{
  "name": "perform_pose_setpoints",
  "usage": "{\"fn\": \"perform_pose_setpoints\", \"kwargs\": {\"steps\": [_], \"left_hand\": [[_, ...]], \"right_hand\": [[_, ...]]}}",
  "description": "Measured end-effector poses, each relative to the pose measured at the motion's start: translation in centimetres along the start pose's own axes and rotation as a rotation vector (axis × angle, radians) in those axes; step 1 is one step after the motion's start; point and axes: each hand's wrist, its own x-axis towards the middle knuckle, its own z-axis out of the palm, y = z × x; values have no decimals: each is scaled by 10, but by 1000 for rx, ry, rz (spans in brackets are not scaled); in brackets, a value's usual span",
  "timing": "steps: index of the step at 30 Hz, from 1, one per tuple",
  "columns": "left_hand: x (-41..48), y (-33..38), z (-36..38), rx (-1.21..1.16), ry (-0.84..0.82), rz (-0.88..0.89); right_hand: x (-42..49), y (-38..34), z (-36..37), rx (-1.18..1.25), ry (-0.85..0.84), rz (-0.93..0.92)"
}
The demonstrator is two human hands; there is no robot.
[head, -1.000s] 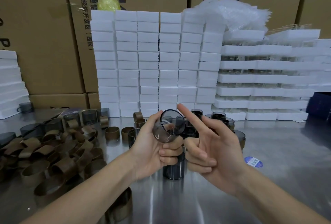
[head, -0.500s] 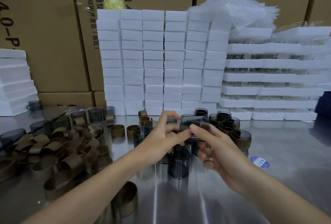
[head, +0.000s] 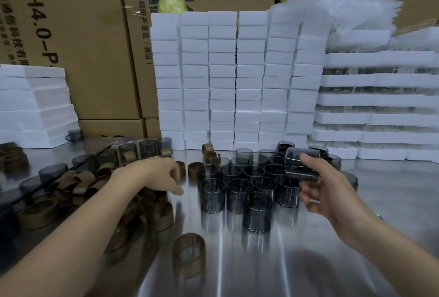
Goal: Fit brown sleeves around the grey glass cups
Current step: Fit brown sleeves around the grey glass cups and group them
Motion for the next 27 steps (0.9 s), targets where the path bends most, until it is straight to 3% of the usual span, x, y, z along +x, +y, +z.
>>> {"fn": "perform_pose_setpoints", "kwargs": {"steps": [6, 11, 21, 23, 27], "left_hand": [[-4, 1, 3, 280, -6, -77], [-4, 3, 3, 226, 85, 7], [-12, 16, -21, -545, 420, 242], [-18, 29, -23, -751, 392, 254], [-33, 54, -24, -1277, 174, 282]], "right_hand": [[-1, 2, 4, -54, -51, -25], [0, 4, 6, -76, -55, -61], [4, 13, 6, -142, -7, -158], [5, 17, 7, -128, 8, -165], [5, 21, 11, -136, 5, -229]]}}
